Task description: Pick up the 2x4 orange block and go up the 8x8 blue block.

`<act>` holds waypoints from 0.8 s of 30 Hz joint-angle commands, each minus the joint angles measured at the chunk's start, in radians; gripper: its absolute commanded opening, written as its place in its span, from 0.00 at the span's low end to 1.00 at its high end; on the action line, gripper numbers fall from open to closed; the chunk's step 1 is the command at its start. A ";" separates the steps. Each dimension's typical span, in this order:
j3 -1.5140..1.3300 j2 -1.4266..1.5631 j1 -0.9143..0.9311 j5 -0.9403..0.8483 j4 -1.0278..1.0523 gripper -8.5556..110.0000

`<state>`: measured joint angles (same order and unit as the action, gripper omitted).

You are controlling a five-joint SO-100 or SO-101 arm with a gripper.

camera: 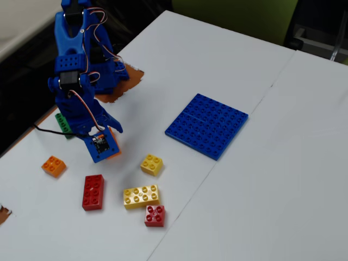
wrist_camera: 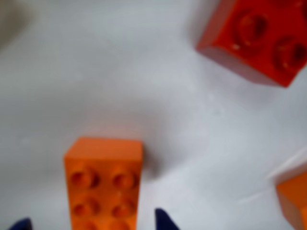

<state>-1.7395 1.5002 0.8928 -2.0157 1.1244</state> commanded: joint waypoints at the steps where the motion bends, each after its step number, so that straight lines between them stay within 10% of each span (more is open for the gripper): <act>1: 0.003 0.000 0.000 -0.006 -0.014 0.33; 24: -0.052 0.003 -0.012 0.021 -0.064 0.30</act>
<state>-1.7917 1.4834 0.8866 -2.0080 1.0769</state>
